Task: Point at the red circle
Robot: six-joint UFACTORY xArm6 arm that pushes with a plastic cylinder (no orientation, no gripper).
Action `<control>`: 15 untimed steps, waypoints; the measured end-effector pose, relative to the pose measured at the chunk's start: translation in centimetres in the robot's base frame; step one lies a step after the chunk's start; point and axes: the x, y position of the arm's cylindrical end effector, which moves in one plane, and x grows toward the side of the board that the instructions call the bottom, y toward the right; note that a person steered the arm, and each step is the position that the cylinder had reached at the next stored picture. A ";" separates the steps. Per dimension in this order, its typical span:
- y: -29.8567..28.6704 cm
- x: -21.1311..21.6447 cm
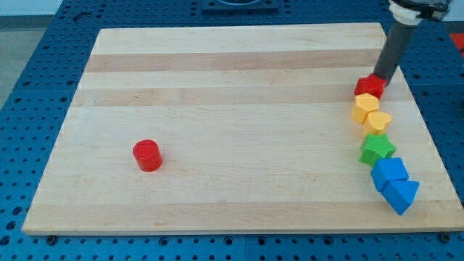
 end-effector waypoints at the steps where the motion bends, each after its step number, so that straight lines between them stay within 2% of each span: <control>1: 0.4 -0.7; 3: -2.3 -12.5; 4: -8.3 -12.2; 6: -24.0 -2.1; 7: -31.8 0.9; 8: -37.6 0.7; 9: -42.9 3.3; 11: -51.3 18.5; 12: -46.5 22.3; 13: -37.3 19.8; 15: -21.6 10.3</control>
